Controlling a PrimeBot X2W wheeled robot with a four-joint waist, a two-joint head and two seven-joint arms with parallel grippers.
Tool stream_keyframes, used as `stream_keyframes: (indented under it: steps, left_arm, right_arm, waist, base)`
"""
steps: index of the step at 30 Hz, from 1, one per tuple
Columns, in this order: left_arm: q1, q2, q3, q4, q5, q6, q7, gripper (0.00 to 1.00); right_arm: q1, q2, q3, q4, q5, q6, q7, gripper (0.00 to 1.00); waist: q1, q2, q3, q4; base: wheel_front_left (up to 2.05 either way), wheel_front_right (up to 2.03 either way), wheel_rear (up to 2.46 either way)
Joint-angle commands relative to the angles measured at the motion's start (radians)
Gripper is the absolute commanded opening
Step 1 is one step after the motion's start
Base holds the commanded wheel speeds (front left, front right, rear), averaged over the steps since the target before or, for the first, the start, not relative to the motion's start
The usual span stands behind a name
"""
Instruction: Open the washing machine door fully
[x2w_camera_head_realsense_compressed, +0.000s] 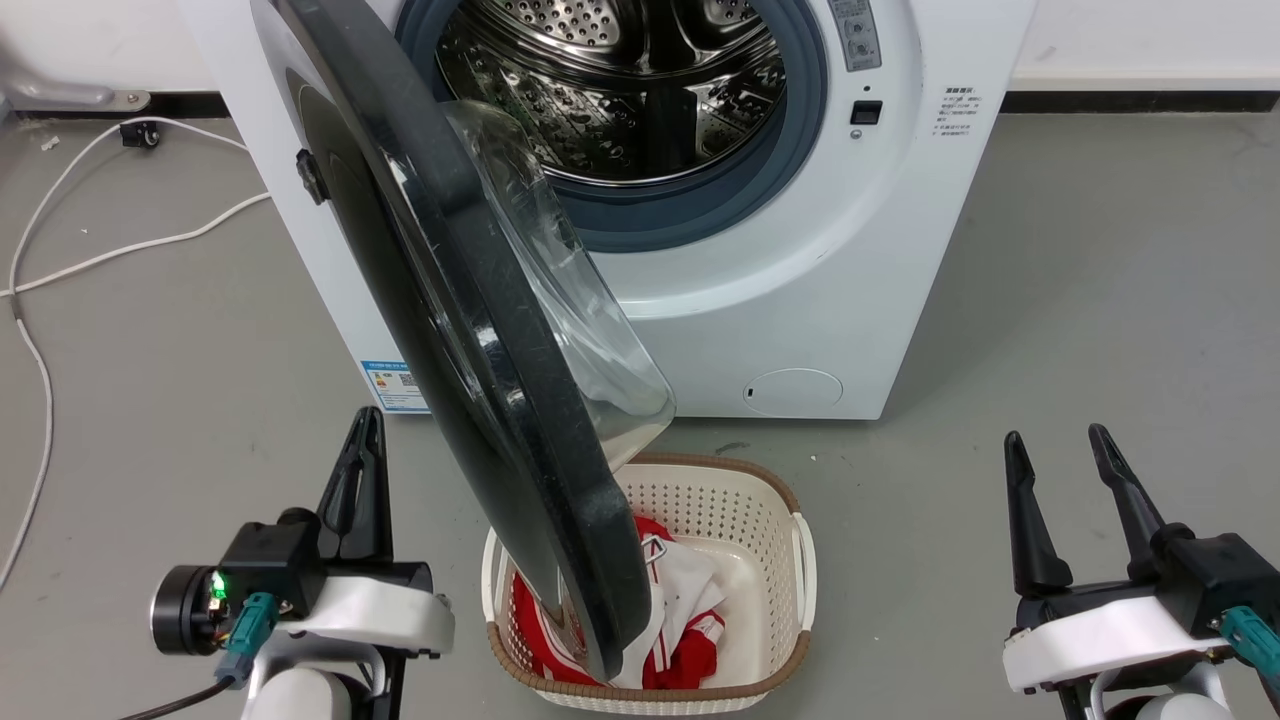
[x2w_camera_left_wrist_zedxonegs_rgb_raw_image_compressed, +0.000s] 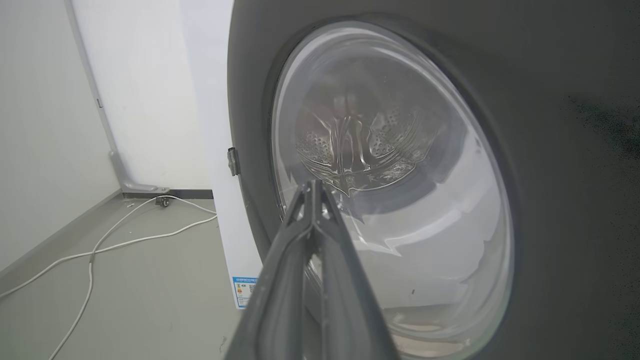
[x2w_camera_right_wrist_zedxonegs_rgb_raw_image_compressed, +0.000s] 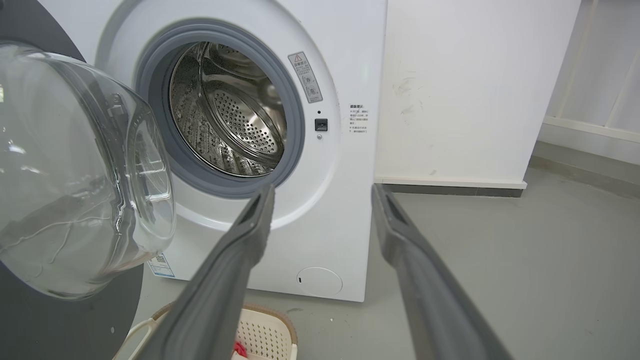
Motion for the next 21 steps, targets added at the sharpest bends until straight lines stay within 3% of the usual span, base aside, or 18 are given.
stream_keyframes:
  steps: [1,21]
  left_arm:
    - [-0.01,0.0,0.003,-0.023,0.004,-0.002,-0.003,0.0]
    - [-0.128,0.011,-0.009,-0.449,0.047,0.006,-0.003,0.0]
  right_arm:
    - [-0.012,0.004,-0.002,0.003,0.005,-0.001,-0.006,1.0]
    - [-0.002,0.003,-0.01,-0.01,0.008,-0.001,0.012,1.0]
  waist:
    - [0.0,0.0,-0.001,0.0]
    - [0.0,0.0,-0.004,0.007]
  base:
    - [0.0,0.0,0.0]
    - [0.0,0.0,0.0]
